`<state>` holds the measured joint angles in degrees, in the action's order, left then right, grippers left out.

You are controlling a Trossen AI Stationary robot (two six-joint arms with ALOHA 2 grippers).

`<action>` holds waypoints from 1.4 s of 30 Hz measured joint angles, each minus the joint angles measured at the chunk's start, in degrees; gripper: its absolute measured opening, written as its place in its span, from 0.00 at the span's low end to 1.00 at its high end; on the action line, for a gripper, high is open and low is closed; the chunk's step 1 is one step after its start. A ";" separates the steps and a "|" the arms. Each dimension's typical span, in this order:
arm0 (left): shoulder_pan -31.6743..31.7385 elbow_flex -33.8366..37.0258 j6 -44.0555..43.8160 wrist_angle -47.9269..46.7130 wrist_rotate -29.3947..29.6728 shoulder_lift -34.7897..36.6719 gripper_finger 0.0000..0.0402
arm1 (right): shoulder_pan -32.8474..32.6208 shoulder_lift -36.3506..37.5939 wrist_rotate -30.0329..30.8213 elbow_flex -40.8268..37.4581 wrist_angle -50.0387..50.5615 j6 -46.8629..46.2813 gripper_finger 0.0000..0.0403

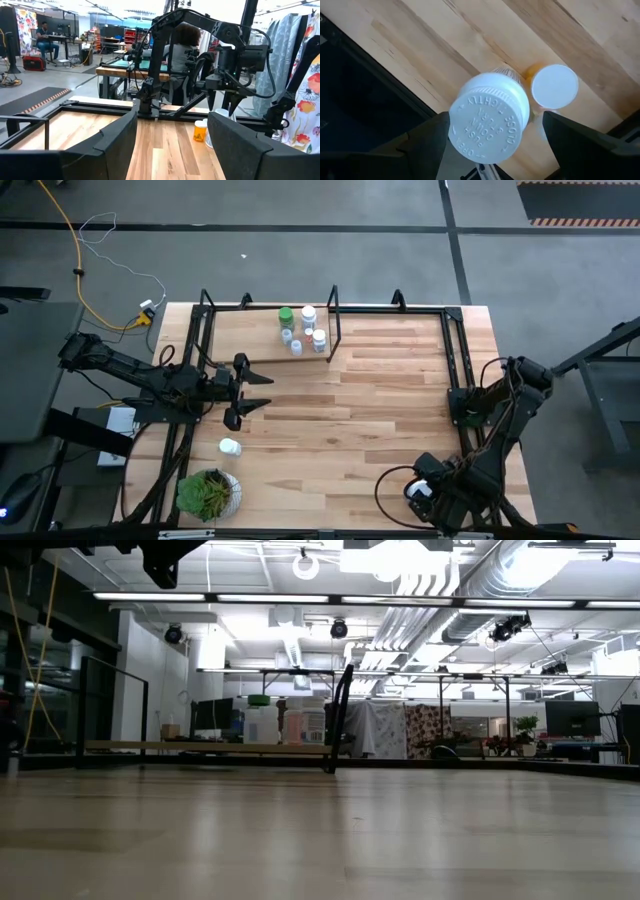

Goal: Pick and place medicine bottles onto shelf by color
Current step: Put the big red and white pill bottle on the shelf

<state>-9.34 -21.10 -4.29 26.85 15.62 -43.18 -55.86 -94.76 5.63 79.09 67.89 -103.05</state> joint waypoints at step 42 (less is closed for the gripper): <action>0.00 0.00 -0.22 -0.02 -0.02 0.00 0.58 | -0.02 1.64 0.41 -2.29 -2.16 -1.03 0.77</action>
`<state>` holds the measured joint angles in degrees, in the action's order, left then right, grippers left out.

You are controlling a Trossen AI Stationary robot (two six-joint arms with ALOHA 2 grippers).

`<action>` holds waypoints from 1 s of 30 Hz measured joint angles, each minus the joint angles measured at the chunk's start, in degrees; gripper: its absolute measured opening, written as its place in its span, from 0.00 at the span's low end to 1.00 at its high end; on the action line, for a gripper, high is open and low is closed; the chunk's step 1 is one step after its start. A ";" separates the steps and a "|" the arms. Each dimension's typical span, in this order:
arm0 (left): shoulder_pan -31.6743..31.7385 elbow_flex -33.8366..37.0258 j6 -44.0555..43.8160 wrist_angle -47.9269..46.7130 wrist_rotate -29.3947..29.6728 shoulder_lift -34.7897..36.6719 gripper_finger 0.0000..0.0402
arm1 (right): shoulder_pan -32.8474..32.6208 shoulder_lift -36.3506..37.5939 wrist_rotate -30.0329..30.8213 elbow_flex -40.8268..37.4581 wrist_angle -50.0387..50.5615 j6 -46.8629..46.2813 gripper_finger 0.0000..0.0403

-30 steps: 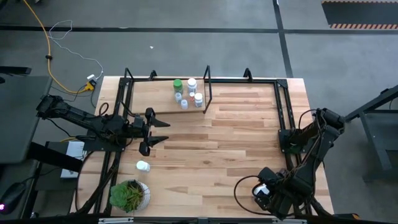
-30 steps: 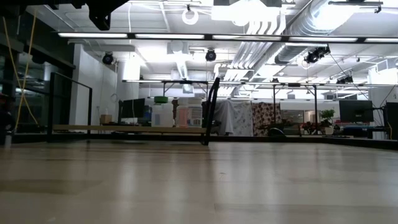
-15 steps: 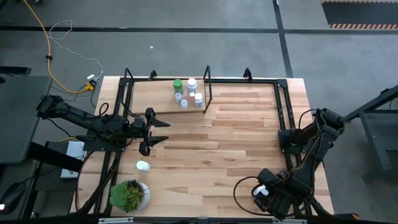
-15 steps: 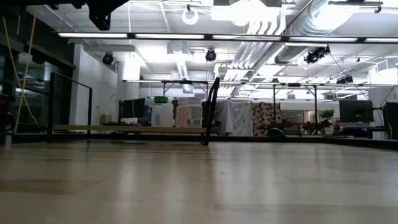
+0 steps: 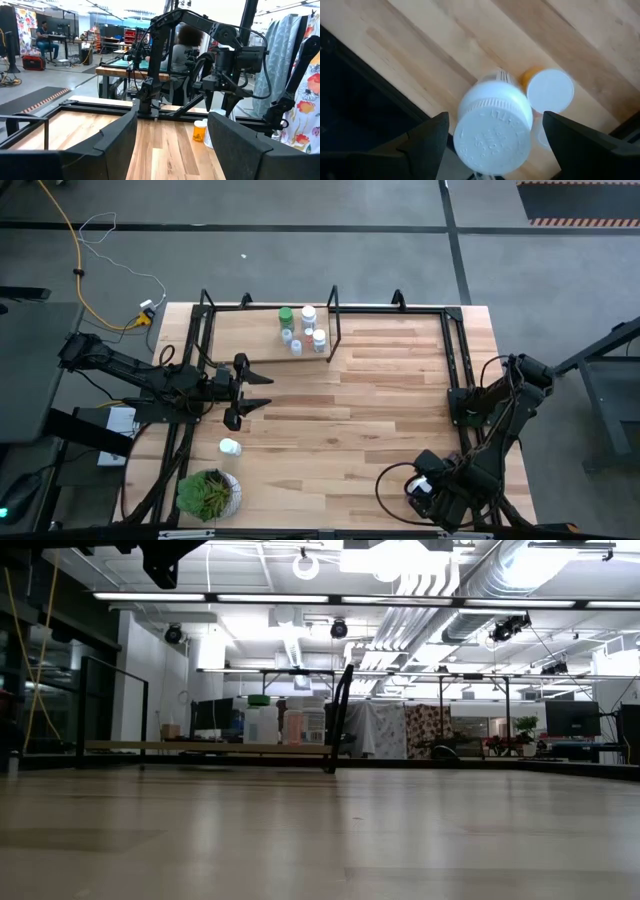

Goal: Pick and place medicine bottles onto shelf by color
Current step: Put the big red and white pill bottle on the shelf

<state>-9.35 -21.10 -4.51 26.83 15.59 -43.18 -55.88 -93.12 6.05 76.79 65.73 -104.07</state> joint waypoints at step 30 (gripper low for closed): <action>0.00 0.00 0.00 0.00 0.00 0.00 0.58 | 0.00 -2.16 -1.97 -0.02 0.11 2.17 0.57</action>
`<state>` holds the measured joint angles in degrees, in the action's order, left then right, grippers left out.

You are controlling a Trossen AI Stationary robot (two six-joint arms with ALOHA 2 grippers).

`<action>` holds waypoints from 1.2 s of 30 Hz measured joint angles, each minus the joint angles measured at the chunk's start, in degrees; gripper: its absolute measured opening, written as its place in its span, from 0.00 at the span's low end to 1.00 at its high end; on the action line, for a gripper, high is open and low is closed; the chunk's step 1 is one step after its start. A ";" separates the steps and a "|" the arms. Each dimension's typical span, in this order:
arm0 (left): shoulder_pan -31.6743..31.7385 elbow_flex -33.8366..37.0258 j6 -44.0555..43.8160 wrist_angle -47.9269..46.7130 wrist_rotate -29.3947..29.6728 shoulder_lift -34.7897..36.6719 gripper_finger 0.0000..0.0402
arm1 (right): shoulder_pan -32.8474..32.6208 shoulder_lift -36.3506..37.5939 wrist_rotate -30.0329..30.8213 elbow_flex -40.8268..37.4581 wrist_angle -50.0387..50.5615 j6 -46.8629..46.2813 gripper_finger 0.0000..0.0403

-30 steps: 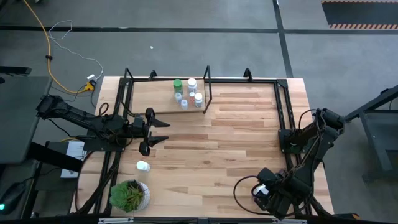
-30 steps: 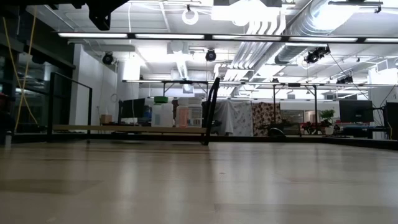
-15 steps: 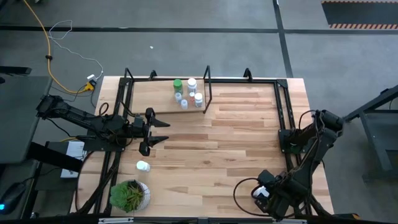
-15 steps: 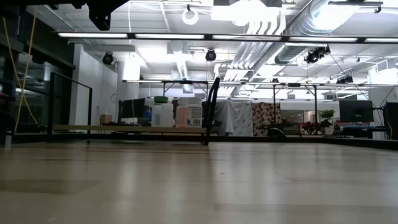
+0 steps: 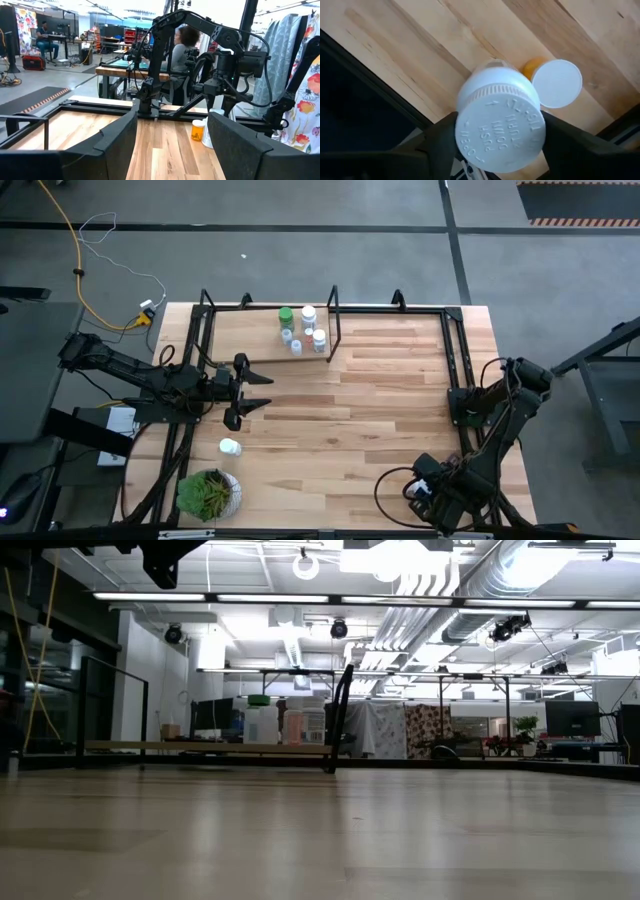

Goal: Pick and place medicine bottles onto shelf by color
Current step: Put the big red and white pill bottle on the shelf

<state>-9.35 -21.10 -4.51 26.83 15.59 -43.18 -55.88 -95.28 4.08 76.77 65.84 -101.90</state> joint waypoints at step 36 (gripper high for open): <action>-7.40 0.00 -2.82 -0.50 -2.20 9.93 0.58 | 47.42 0.10 19.20 7.91 -38.59 91.59 0.53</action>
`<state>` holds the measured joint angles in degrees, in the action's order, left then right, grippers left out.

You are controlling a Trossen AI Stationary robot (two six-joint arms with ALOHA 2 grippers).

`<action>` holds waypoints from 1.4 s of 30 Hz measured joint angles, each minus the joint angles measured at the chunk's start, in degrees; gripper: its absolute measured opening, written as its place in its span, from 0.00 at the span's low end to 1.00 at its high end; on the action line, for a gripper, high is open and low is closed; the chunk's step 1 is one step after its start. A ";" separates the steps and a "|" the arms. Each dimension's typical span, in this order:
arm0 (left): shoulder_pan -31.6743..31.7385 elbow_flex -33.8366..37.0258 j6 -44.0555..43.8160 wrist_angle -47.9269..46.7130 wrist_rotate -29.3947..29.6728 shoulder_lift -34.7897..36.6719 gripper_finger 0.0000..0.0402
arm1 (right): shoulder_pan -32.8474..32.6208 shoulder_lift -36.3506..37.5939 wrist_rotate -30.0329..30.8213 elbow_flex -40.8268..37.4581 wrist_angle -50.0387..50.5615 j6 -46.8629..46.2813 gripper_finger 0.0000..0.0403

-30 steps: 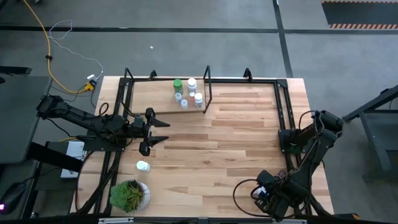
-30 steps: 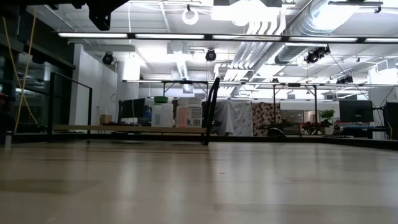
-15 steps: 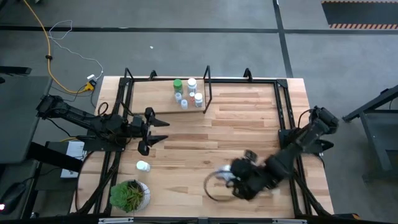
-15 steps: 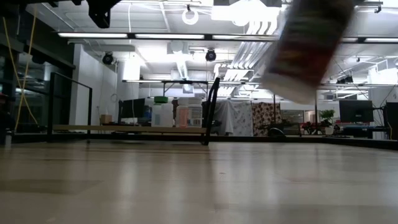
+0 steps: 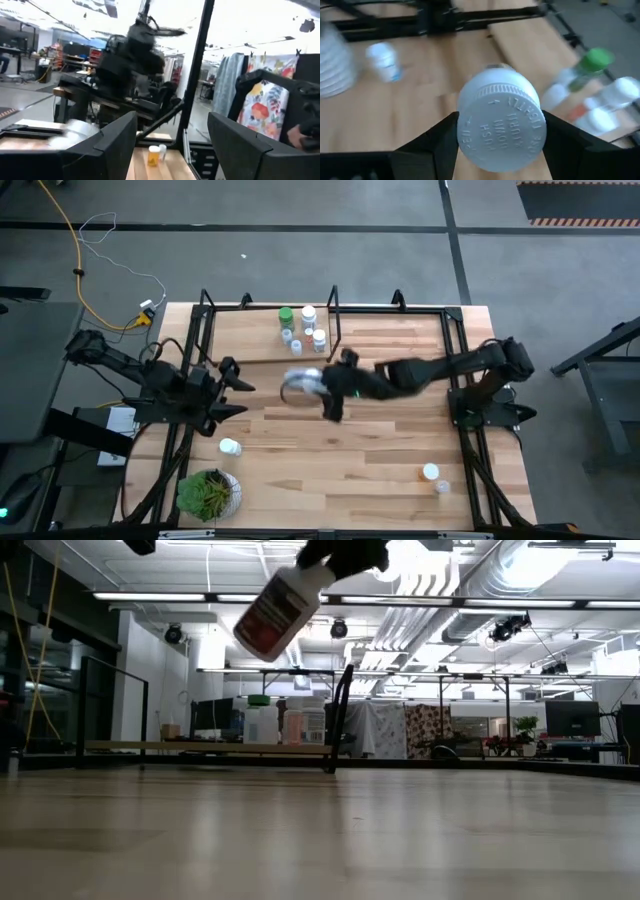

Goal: Pick and place medicine bottles onto shelf by color
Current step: Put the big red and white pill bottle on the shelf

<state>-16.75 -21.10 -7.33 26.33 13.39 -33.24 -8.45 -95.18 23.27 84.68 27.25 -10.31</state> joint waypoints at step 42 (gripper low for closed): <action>3.45 -6.16 0.66 -11.87 13.83 -26.80 0.86 | -1.15 -3.56 -14.28 0.00 -5.38 6.33 0.56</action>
<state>-13.30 -27.26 -6.67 14.46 27.22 -60.05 -9.61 -98.74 8.99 84.68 21.87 -3.97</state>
